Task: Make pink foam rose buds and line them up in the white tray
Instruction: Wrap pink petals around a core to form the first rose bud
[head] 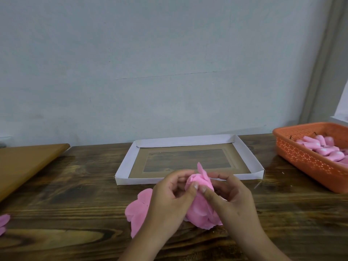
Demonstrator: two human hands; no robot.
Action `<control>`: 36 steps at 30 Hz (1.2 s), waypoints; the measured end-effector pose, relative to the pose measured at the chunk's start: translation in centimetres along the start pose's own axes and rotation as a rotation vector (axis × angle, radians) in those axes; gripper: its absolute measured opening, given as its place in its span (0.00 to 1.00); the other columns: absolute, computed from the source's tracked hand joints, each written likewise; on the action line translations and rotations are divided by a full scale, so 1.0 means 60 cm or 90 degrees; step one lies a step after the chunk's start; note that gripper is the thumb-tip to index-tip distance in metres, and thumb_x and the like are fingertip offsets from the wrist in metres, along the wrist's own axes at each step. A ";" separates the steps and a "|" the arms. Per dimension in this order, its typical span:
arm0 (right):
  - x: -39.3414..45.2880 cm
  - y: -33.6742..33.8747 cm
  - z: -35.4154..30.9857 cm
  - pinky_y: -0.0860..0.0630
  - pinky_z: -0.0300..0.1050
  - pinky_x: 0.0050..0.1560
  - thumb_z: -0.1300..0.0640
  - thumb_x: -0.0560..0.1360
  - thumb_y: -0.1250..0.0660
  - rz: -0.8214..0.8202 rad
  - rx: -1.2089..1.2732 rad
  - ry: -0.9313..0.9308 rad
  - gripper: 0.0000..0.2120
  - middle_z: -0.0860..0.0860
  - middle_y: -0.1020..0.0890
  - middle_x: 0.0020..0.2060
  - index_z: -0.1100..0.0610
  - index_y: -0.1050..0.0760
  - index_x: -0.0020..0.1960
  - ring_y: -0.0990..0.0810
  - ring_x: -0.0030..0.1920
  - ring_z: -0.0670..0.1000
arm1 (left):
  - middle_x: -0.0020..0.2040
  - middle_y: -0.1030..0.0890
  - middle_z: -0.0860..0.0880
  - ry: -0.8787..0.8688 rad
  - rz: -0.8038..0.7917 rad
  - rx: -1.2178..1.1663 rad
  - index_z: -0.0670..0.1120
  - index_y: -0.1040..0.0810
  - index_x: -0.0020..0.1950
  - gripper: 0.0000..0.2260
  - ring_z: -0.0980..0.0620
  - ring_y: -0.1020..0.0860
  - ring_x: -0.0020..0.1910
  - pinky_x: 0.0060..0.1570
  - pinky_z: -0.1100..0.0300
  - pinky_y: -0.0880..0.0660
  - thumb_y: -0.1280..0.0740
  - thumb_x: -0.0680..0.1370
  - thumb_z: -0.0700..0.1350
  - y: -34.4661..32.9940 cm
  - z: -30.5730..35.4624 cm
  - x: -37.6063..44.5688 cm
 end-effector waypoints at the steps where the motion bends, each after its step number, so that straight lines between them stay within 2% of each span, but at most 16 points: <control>1: 0.000 0.001 0.002 0.18 0.40 0.41 0.53 0.66 0.24 0.000 -0.007 0.008 0.17 0.50 0.12 0.43 0.55 0.20 0.54 0.12 0.46 0.50 | 0.50 0.13 0.54 0.002 0.007 -0.009 0.61 0.17 0.55 0.12 0.55 0.15 0.51 0.48 0.59 0.18 0.27 0.76 0.46 0.000 -0.001 0.000; 4: -0.002 0.002 0.006 0.17 0.43 0.45 0.52 0.68 0.25 -0.003 -0.036 0.033 0.13 0.48 0.12 0.46 0.49 0.16 0.53 0.13 0.49 0.50 | 0.52 0.13 0.54 0.011 0.009 -0.022 0.64 0.21 0.61 0.18 0.54 0.15 0.53 0.51 0.57 0.17 0.26 0.78 0.42 0.001 -0.002 0.000; 6: -0.004 0.000 0.004 0.17 0.44 0.47 0.51 0.70 0.25 -0.017 -0.061 0.049 0.15 0.46 0.12 0.48 0.43 0.16 0.56 0.14 0.50 0.49 | 0.52 0.13 0.53 -0.008 -0.002 -0.012 0.68 0.25 0.66 0.24 0.54 0.15 0.53 0.51 0.59 0.18 0.27 0.79 0.42 0.002 0.001 -0.002; 8: -0.005 -0.001 0.003 0.17 0.40 0.47 0.52 0.71 0.26 -0.030 -0.085 0.065 0.16 0.43 0.13 0.49 0.39 0.17 0.57 0.14 0.52 0.46 | 0.51 0.14 0.54 -0.040 -0.018 0.026 0.72 0.30 0.70 0.27 0.54 0.15 0.53 0.51 0.64 0.20 0.29 0.79 0.44 0.004 0.007 -0.004; 10: -0.006 -0.002 0.001 0.19 0.35 0.44 0.51 0.70 0.26 -0.028 -0.099 0.071 0.17 0.39 0.13 0.49 0.33 0.18 0.55 0.14 0.49 0.42 | 0.52 0.15 0.55 -0.068 -0.035 0.079 0.75 0.33 0.71 0.28 0.54 0.16 0.53 0.51 0.64 0.21 0.31 0.80 0.46 0.005 0.010 -0.006; 13: -0.007 -0.003 -0.001 0.19 0.35 0.41 0.54 0.72 0.26 -0.043 -0.125 0.092 0.20 0.36 0.14 0.50 0.29 0.19 0.53 0.14 0.49 0.41 | 0.57 0.17 0.59 -0.081 -0.055 0.137 0.76 0.30 0.68 0.27 0.54 0.18 0.58 0.56 0.58 0.21 0.32 0.82 0.44 0.007 0.010 -0.006; 16: -0.008 -0.003 -0.006 0.19 0.33 0.43 0.61 0.75 0.27 -0.063 -0.152 0.115 0.25 0.35 0.15 0.51 0.29 0.20 0.55 0.16 0.53 0.39 | 0.59 0.17 0.62 -0.086 -0.043 0.163 0.71 0.24 0.64 0.22 0.57 0.19 0.60 0.58 0.55 0.20 0.31 0.81 0.43 0.007 0.013 -0.005; 18: -0.009 -0.002 -0.006 0.20 0.32 0.42 0.62 0.76 0.28 -0.069 -0.149 0.119 0.23 0.36 0.15 0.52 0.33 0.19 0.58 0.16 0.52 0.39 | 0.55 0.15 0.60 -0.077 -0.038 0.153 0.64 0.20 0.60 0.16 0.55 0.17 0.58 0.56 0.53 0.18 0.30 0.81 0.43 0.006 0.011 -0.004; 21: -0.009 0.000 -0.001 0.20 0.33 0.43 0.59 0.76 0.28 -0.064 -0.124 0.104 0.18 0.40 0.13 0.50 0.39 0.18 0.59 0.15 0.50 0.42 | 0.50 0.14 0.60 -0.063 -0.015 0.154 0.61 0.16 0.56 0.13 0.56 0.16 0.53 0.52 0.56 0.17 0.29 0.79 0.42 0.009 0.010 -0.003; 23: -0.007 0.002 0.003 0.19 0.34 0.44 0.57 0.74 0.27 -0.047 -0.117 0.090 0.16 0.42 0.13 0.50 0.43 0.17 0.59 0.15 0.52 0.44 | 0.49 0.14 0.60 -0.065 0.000 0.150 0.61 0.16 0.54 0.14 0.58 0.16 0.52 0.50 0.60 0.18 0.28 0.78 0.41 0.010 0.013 -0.004; 26: -0.005 0.005 0.006 0.18 0.36 0.45 0.61 0.74 0.26 -0.038 -0.125 0.078 0.15 0.43 0.13 0.49 0.47 0.16 0.57 0.15 0.53 0.46 | 0.48 0.14 0.62 -0.086 0.015 0.161 0.65 0.17 0.52 0.17 0.60 0.16 0.51 0.49 0.67 0.20 0.27 0.78 0.40 0.010 0.019 -0.004; 30: -0.003 0.005 0.003 0.19 0.33 0.44 0.64 0.71 0.24 -0.017 -0.102 0.065 0.16 0.39 0.13 0.49 0.44 0.15 0.49 0.15 0.51 0.42 | 0.47 0.16 0.63 -0.135 0.034 0.193 0.65 0.17 0.47 0.20 0.59 0.17 0.50 0.47 0.68 0.22 0.26 0.76 0.37 0.009 0.020 -0.005; 33: -0.003 0.003 -0.002 0.20 0.33 0.46 0.65 0.69 0.23 -0.019 -0.063 0.043 0.17 0.37 0.15 0.52 0.42 0.14 0.45 0.16 0.54 0.41 | 0.46 0.15 0.63 -0.153 0.054 0.189 0.65 0.17 0.47 0.22 0.58 0.17 0.49 0.45 0.69 0.22 0.26 0.76 0.34 0.009 0.021 -0.007; 36: -0.002 0.003 -0.010 0.20 0.35 0.50 0.66 0.69 0.23 -0.035 -0.028 0.040 0.17 0.38 0.14 0.50 0.43 0.14 0.45 0.18 0.59 0.41 | 0.45 0.15 0.61 -0.157 0.080 0.163 0.64 0.16 0.46 0.22 0.59 0.16 0.47 0.45 0.69 0.21 0.27 0.75 0.33 0.011 0.018 -0.005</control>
Point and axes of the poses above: each hand's wrist, its own x-axis towards the middle knuckle, its own y-axis out of the back of the hand, z = x × y, the point moved 2 cm from there along x, towards the middle knuckle
